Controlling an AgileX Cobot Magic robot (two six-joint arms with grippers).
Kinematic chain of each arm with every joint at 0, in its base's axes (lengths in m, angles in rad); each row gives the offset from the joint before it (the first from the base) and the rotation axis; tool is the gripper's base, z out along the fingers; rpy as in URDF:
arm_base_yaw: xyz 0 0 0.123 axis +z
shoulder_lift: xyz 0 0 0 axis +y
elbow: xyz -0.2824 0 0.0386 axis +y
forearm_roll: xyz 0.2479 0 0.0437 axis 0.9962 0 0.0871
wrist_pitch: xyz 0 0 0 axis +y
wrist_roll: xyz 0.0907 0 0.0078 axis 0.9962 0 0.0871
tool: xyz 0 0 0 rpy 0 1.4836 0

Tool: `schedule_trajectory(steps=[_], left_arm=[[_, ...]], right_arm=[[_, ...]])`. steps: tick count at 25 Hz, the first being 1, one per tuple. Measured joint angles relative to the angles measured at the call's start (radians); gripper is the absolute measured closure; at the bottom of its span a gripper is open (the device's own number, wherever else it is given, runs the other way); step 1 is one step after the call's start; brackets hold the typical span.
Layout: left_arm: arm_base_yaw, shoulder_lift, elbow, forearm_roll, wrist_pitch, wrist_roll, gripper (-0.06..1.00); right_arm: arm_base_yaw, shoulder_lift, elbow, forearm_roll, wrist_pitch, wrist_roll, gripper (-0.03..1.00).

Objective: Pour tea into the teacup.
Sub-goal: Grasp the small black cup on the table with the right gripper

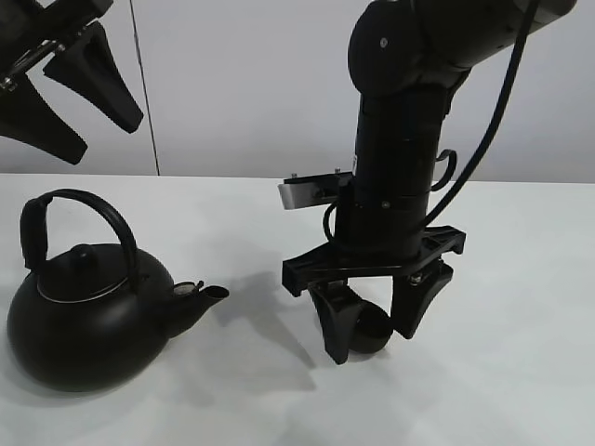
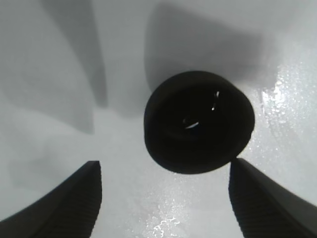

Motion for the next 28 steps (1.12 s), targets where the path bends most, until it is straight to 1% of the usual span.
schedule_trajectory(steps=[9,14,21,23,28], left_arm=[[0.0,0.0,0.0,0.0,0.0,0.0,0.47],[0.0,0.0,0.0,0.0,0.0,0.0,0.47],[0.0,0.0,0.0,0.0,0.0,0.0,0.47],[0.0,0.0,0.0,0.0,0.0,0.0,0.47],[0.0,0.0,0.0,0.0,0.0,0.0,0.47]], right_arm=[[0.0,-0.035,-0.006,0.0,0.0,0.0,0.47],[0.0,-0.047,-0.007,-0.033,0.001,0.002,0.47],[0.0,-0.047,-0.007,-0.081,-0.047,0.035,0.47],[0.0,-0.047,-0.007,-0.077,-0.057,0.037,0.47],[0.0,-0.024,-0.007,-0.026,-0.068,0.036,0.47]])
